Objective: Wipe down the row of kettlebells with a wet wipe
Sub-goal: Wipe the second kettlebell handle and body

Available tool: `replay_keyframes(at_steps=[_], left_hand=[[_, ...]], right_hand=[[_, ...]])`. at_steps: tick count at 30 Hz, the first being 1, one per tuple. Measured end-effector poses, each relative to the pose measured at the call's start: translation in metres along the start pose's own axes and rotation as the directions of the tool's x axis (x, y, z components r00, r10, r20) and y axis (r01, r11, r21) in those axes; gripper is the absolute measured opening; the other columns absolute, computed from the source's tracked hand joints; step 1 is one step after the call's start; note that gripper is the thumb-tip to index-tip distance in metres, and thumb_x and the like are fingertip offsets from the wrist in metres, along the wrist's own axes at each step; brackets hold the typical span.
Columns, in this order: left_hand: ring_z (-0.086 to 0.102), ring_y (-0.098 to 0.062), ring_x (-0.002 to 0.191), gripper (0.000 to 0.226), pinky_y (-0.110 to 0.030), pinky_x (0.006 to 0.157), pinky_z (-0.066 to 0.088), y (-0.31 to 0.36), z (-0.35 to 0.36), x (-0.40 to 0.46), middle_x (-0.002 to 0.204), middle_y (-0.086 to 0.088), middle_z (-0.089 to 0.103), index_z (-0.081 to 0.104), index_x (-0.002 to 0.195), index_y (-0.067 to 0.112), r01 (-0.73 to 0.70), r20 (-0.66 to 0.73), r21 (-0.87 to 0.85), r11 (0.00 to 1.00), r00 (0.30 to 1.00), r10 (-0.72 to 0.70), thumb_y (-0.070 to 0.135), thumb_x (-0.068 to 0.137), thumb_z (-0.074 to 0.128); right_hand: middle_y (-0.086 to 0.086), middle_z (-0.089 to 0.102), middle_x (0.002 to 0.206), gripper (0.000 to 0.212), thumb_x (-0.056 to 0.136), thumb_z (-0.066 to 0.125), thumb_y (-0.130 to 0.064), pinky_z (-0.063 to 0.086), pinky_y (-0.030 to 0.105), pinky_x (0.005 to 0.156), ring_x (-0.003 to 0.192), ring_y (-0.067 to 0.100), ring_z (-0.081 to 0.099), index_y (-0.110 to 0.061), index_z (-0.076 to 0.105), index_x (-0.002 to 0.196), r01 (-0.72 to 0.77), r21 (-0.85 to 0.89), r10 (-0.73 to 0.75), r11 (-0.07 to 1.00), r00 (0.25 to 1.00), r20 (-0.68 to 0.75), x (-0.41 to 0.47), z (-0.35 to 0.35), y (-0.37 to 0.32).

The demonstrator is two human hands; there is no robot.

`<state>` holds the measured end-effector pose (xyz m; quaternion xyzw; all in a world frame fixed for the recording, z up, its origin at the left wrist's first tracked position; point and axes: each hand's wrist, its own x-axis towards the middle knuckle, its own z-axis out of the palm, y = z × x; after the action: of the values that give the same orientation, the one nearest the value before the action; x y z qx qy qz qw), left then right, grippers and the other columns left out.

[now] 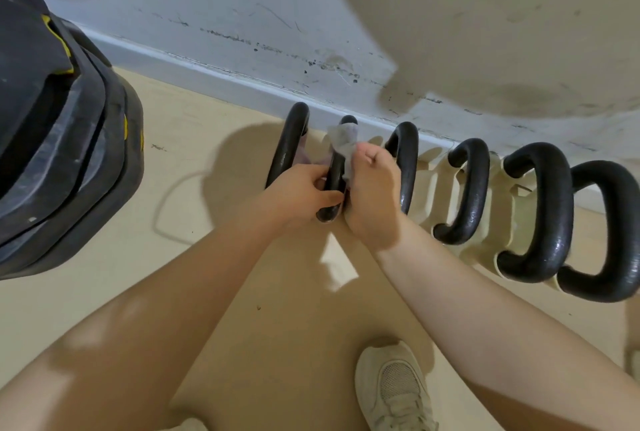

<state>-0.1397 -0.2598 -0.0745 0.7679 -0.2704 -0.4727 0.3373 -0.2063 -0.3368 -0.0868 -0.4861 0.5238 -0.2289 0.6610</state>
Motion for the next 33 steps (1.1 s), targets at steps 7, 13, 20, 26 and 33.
replay_keyframes(at_steps=[7,13,20,26,33], left_hand=[[0.066,-0.024,0.091,0.016,-0.040,0.091,0.050,-0.005,0.003,-0.015,0.095,-0.012,0.071,0.065,0.098,0.013,0.000,0.032,-0.033,0.999,0.999,0.001,0.021,0.084,0.060],[0.062,-0.003,0.093,0.031,-0.020,0.081,0.050,-0.004,-0.007,-0.022,0.097,0.010,0.067,0.061,0.099,0.030,0.149,0.136,-0.446,0.883,0.986,-0.097,0.037,0.099,0.030],[0.063,0.009,0.069,0.051,-0.011,0.066,0.047,-0.001,-0.004,-0.028,0.081,0.017,0.066,0.066,0.095,0.035,0.090,0.062,-0.358,0.929,0.995,-0.072,0.053,0.096,0.018],[0.059,0.001,0.094,0.057,-0.025,0.096,0.040,-0.010,-0.011,-0.038,0.097,0.012,0.065,0.059,0.108,0.033,0.111,0.120,-0.385,0.916,0.990,-0.069,0.057,0.094,0.009],[0.055,0.001,0.102,0.050,-0.027,0.097,0.038,-0.010,-0.004,-0.044,0.097,0.021,0.061,0.056,0.111,0.036,0.083,0.087,-0.406,0.910,0.995,-0.052,0.051,0.096,0.010]], right_hand=[[0.016,0.046,0.082,0.019,0.093,0.041,-0.014,0.044,0.035,0.059,0.071,0.031,0.047,-0.003,0.052,0.080,-0.163,0.091,0.153,0.982,0.982,0.106,-0.008,-0.003,0.013],[0.017,0.063,0.087,0.027,0.095,0.047,-0.023,0.050,0.042,0.075,0.081,0.032,0.061,-0.001,0.061,0.092,-0.041,0.099,0.031,0.994,0.994,0.101,-0.017,0.000,0.021],[0.009,0.066,0.091,0.019,0.097,0.045,-0.018,0.047,0.027,0.082,0.085,0.012,0.058,-0.013,0.061,0.106,0.148,-0.141,-0.131,0.979,0.984,0.123,-0.048,-0.017,0.053],[0.012,0.067,0.089,0.019,0.095,0.047,-0.011,0.047,0.037,0.070,0.079,0.026,0.061,-0.007,0.051,0.112,0.361,-0.545,-0.274,0.757,0.932,0.237,-0.052,-0.024,0.074],[-0.001,0.057,0.076,0.010,0.093,0.052,-0.012,0.039,0.022,0.061,0.065,0.011,0.050,-0.004,0.053,0.099,0.302,-0.495,-0.266,0.815,0.953,0.143,-0.058,-0.013,0.069]])
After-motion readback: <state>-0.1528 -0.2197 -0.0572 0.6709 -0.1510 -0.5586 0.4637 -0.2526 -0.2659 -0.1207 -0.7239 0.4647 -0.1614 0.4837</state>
